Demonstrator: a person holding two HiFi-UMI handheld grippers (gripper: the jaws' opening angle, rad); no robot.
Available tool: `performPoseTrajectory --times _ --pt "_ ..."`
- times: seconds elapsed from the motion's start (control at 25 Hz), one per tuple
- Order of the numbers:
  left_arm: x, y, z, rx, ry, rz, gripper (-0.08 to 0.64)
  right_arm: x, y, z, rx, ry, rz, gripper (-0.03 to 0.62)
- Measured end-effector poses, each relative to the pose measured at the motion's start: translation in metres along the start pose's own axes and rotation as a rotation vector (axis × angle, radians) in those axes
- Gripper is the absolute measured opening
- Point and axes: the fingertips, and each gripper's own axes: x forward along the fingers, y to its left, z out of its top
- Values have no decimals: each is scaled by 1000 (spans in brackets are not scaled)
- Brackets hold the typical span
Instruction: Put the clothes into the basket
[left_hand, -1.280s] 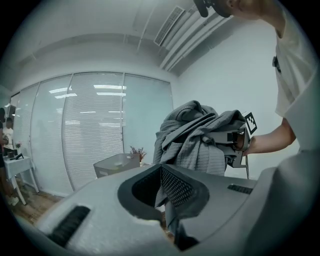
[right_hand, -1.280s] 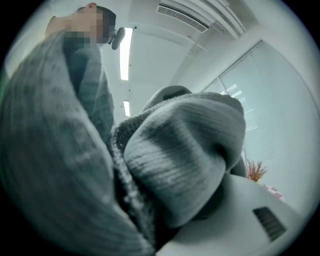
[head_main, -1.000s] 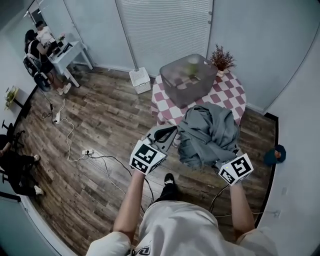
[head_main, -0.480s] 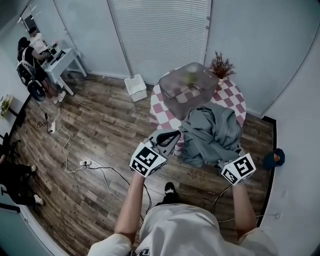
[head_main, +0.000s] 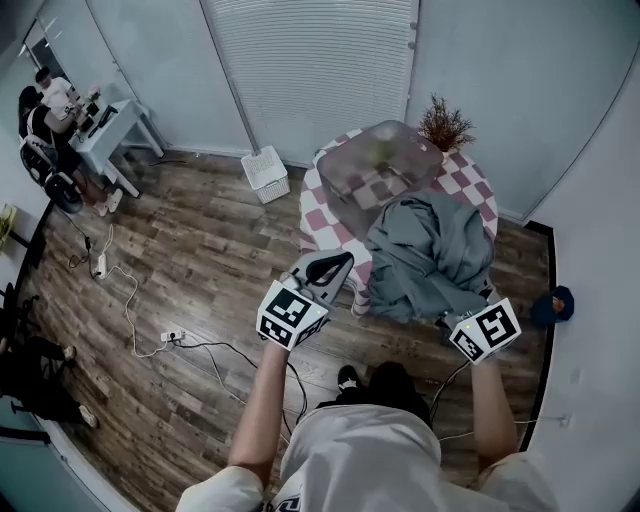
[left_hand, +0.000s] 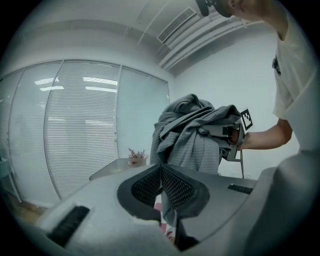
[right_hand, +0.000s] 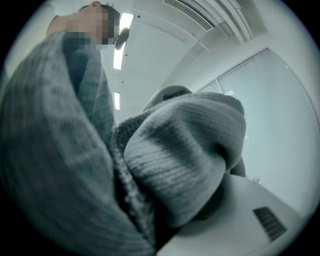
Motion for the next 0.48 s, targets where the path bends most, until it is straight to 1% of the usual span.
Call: performPoseTrajectory --times 0.12,0.24,0.36,0.48 --pt "2 14 1 -15 -41 22 14 4 -8 2 1 -7 -16 201" --pt "2 20 5 -24 -80 -1 14 9 -17 4 -7 -4 -28 201" --pt "7 27 -2 -15 -47 -14 14 17 -28 8 -18 -5 -33 201" --pt "15 41 -8 -15 -28 6 14 28 -45 14 -22 -22 -38 201"
